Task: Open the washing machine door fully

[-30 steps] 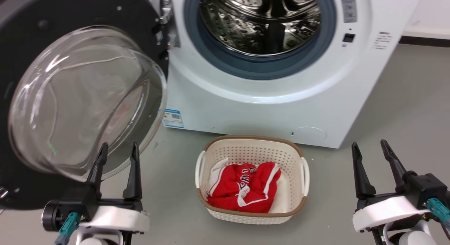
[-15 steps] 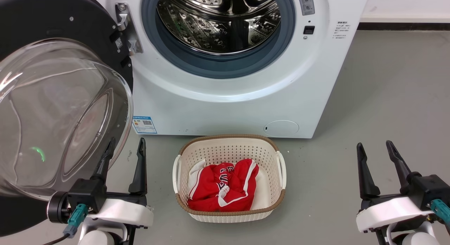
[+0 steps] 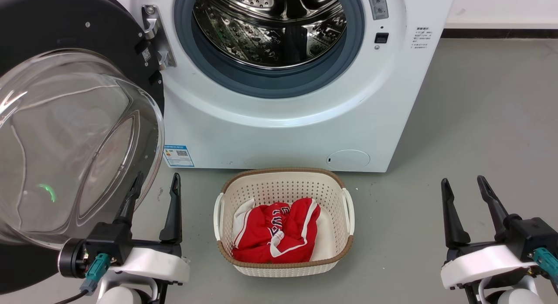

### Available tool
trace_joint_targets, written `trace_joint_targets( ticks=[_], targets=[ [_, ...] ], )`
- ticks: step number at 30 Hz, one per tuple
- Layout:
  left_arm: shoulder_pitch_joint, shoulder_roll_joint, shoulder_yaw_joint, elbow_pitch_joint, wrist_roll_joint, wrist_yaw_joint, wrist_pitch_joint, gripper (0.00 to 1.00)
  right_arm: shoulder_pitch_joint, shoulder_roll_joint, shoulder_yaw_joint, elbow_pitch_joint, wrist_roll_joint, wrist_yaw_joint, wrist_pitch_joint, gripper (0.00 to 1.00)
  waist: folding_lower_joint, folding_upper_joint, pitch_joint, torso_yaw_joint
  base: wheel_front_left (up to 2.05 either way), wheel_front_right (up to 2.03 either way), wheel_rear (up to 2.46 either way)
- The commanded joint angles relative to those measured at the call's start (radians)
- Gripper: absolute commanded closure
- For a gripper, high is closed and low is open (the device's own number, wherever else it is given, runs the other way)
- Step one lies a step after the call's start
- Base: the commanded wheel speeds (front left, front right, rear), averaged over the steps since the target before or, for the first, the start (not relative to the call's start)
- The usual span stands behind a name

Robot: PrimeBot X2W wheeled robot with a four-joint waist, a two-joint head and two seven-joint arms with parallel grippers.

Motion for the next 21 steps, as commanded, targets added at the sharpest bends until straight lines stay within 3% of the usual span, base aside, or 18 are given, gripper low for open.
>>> trace_joint_targets(
  ticks=[1,6,7,10,21],
  targets=[
    [0.007,-0.005,0.002,0.004,0.006,0.000,-0.002,0.00,0.004,0.001,-0.001,0.003,0.004,-0.001,-0.006,0.00,0.0000,0.0000,0.001,0.001,0.00,0.00,0.00],
    [0.002,-0.007,0.004,0.005,0.005,-0.005,-0.002,0.00,0.000,0.001,0.002,0.006,0.007,-0.001,-0.008,0.00,0.0000,0.0000,0.003,0.001,0.00,0.00,0.00],
    [0.000,-0.005,0.003,0.003,0.002,-0.003,0.000,1.00,0.000,0.000,0.002,0.007,0.006,0.000,-0.004,1.00,0.0000,0.0000,0.003,0.001,0.00,0.00,0.00],
    [0.010,-0.009,0.003,0.032,-0.007,-0.003,0.004,1.00,0.003,0.000,0.001,0.035,0.015,0.000,0.000,1.00,0.0000,0.0000,0.003,0.001,0.00,0.00,0.00],
    [0.000,-0.016,0.024,0.051,-0.227,-0.008,0.064,1.00,-0.010,0.000,-0.008,0.054,0.246,0.000,0.047,1.00,0.0000,0.0000,-0.002,-0.002,0.00,0.00,0.00]
  ],
)
